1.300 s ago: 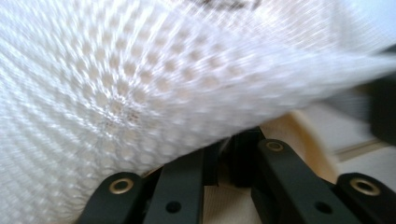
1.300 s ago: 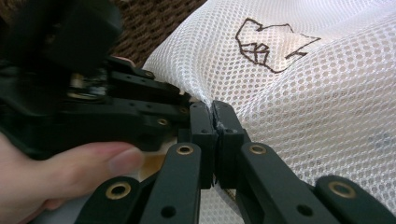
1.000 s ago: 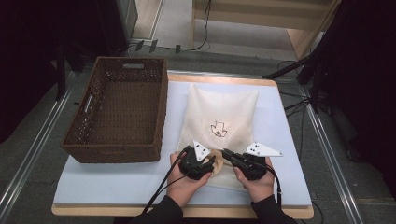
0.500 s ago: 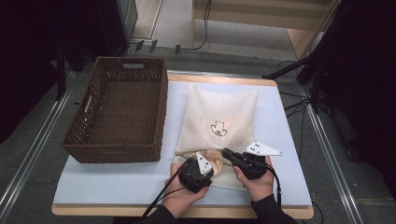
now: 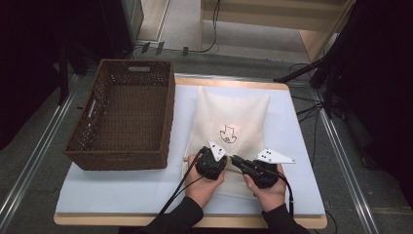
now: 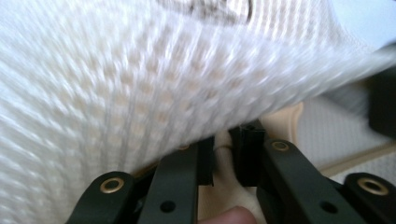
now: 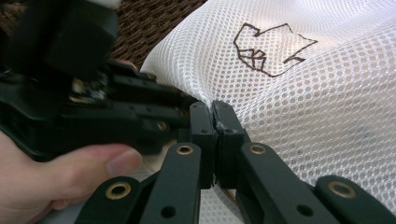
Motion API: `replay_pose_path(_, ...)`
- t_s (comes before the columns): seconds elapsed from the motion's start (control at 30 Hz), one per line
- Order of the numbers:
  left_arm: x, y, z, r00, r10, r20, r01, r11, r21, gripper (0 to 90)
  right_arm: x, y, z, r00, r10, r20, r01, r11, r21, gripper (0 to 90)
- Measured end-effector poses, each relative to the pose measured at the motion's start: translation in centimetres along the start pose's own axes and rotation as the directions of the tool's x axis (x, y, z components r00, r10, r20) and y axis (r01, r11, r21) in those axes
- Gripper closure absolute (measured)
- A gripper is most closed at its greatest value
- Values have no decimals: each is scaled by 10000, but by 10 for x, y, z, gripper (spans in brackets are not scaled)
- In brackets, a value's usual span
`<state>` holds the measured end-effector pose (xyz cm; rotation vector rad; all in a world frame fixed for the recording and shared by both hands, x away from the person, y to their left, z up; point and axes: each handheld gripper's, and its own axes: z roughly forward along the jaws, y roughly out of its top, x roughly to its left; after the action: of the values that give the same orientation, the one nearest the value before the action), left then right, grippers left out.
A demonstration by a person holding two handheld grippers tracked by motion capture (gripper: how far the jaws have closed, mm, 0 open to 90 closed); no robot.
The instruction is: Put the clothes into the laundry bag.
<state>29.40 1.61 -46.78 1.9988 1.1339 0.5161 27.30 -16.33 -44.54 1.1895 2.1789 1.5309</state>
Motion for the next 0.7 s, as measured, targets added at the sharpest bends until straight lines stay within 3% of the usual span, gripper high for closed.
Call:
replay_pose_path(0.03, -2, -1, -1, 9996, 234, 129, -234, 9997, 18, 774, 0, 0, 0, 10000, 0, 0, 0, 10000, 0, 885)
replay_pose_path(0.07, -4, -4, -6, 9964, 638, 555, -642, 9979, 50, 682, -2, -1, 0, 10000, 31, 1, -31, 10000, -19, 885)
replay_pose_path(0.13, -4, -5, -9, 9950, 683, 725, -691, 9976, 95, 641, -3, -1, 0, 10000, 93, 20, -93, 10000, -16, 885)
replay_pose_path(0.17, -1, -8, -18, 9926, 701, 987, -713, 9974, 90, 570, -3, 0, 0, 10000, 86, 35, -86, 10000, -28, 884)
replay_pose_path(0.27, 6, -14, -32, 9901, 622, 1256, -640, 9979, 109, 509, -3, 0, -1, 10000, 70, 66, -70, 10000, -30, 885)
replay_pose_path(0.43, 18, -31, -52, 9892, 639, 1318, -682, 9973, 277, 495, -4, 1, -1, 9999, 117, 105, -116, 9999, -74, 884)
replay_pose_path(0.57, 18, -39, -46, 9915, 509, 1194, -595, 9958, 694, 517, -4, 1, 2, 9999, 109, 75, -109, 9999, -41, 884)
replay_pose_path(0.7, 12, -33, -37, 9950, 421, 902, -506, 9943, 938, 573, -2, 2, 2, 9999, 63, 95, -62, 10000, -51, 884)
